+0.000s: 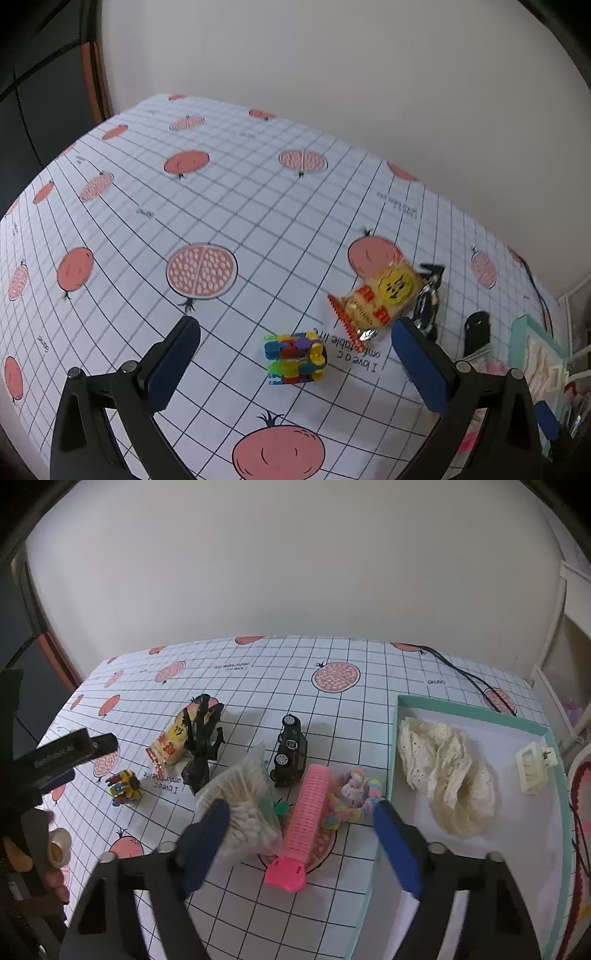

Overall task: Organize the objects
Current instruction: 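Grasp the multicoloured block toy with the left tool while the right tool grasps the pink hair roller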

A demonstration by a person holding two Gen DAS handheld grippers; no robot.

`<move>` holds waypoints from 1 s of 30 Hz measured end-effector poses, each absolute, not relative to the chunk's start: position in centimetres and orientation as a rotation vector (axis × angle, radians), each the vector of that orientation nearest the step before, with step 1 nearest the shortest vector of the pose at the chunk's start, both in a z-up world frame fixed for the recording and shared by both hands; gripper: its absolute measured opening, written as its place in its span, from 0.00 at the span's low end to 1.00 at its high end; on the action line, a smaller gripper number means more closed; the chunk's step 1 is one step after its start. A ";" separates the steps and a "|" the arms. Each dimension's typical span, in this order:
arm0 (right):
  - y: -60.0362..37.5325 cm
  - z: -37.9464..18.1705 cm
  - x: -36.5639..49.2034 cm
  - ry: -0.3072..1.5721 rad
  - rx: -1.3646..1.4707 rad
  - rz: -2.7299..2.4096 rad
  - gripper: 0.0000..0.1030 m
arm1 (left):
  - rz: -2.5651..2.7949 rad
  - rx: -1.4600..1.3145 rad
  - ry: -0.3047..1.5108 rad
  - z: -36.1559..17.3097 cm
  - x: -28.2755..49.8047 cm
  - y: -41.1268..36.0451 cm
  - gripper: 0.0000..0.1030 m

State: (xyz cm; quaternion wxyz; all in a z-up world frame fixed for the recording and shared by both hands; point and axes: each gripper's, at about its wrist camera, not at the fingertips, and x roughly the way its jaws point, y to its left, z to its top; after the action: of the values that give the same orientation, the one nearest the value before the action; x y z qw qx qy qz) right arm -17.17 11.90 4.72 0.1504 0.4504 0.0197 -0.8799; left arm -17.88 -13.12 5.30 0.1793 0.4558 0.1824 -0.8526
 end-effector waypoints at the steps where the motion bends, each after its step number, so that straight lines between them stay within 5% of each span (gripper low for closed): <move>1: 11.8 4.6 -17.2 0.067 1.297 -2.529 0.74 | -2.405 1.303 0.517 4.8 -18.0 -13.1 1.00; 11: 12.6 3.5 -18.0 0.017 1.325 -2.544 0.51 | -2.381 1.377 0.457 2.6 -18.9 -12.4 0.88; 12: 12.6 3.3 -18.1 0.016 1.330 -2.541 0.48 | -2.379 1.380 0.454 2.5 -18.9 -12.5 0.81; 30: 11.7 1.2 -18.1 0.047 1.397 -2.469 0.34 | -2.353 1.436 0.427 0.9 -19.5 -12.6 0.55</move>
State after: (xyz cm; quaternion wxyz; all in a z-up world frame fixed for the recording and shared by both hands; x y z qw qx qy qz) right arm -18.07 11.71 1.17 0.1514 0.4867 0.0164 -0.8602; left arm -19.45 -12.65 0.88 0.1750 0.5067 0.1508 -0.8306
